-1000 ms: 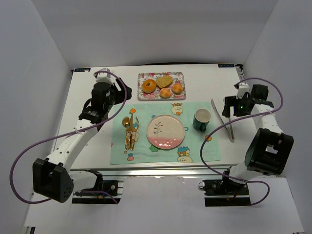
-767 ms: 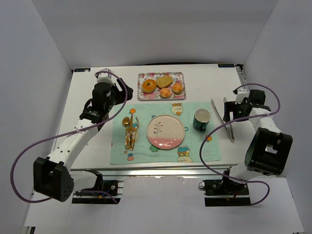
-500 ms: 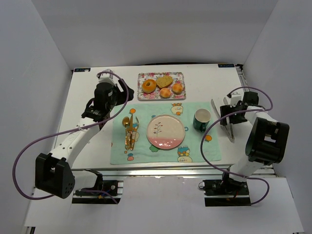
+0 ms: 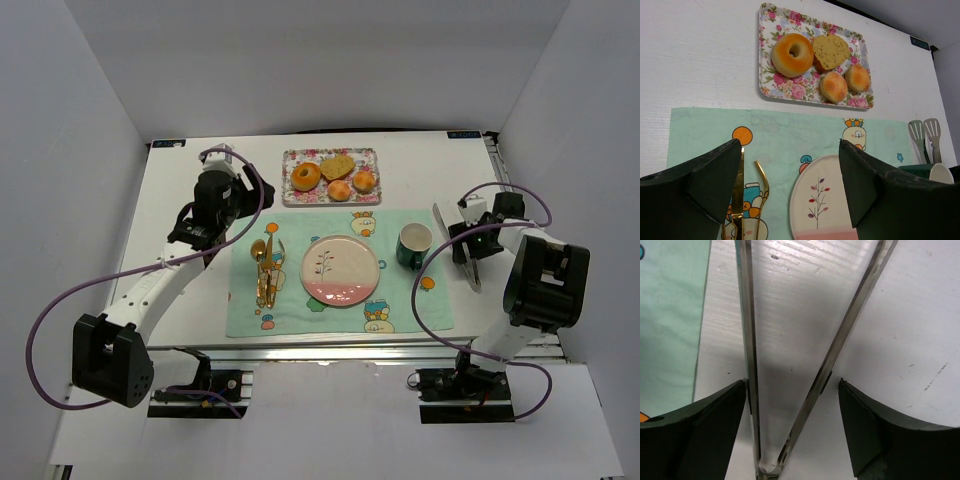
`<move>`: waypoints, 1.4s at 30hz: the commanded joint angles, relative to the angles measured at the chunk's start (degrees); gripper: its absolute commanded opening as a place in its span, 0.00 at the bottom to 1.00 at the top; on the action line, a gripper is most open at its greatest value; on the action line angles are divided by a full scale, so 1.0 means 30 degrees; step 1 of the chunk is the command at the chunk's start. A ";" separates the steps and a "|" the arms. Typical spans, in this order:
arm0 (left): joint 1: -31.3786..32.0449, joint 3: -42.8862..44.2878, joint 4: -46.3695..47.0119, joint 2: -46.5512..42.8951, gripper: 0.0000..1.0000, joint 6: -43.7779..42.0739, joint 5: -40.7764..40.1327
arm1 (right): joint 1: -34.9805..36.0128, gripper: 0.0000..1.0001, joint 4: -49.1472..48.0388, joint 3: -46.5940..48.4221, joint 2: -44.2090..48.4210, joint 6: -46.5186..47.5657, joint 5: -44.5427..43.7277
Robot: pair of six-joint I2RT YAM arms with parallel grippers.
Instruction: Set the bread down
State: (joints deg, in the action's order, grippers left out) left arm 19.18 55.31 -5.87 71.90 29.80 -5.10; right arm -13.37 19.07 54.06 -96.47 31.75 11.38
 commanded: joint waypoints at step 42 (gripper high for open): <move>-0.0182 0.0050 -0.0563 -0.1759 0.88 0.0115 -0.0730 | 0.5653 0.40 0.5245 1.4935 -0.0861 -0.1705 0.6667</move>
State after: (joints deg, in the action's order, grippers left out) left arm 18.87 54.76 -6.92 69.38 29.89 -6.22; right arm 2.22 34.46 95.26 -97.80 27.49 30.13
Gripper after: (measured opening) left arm 0.878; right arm 0.403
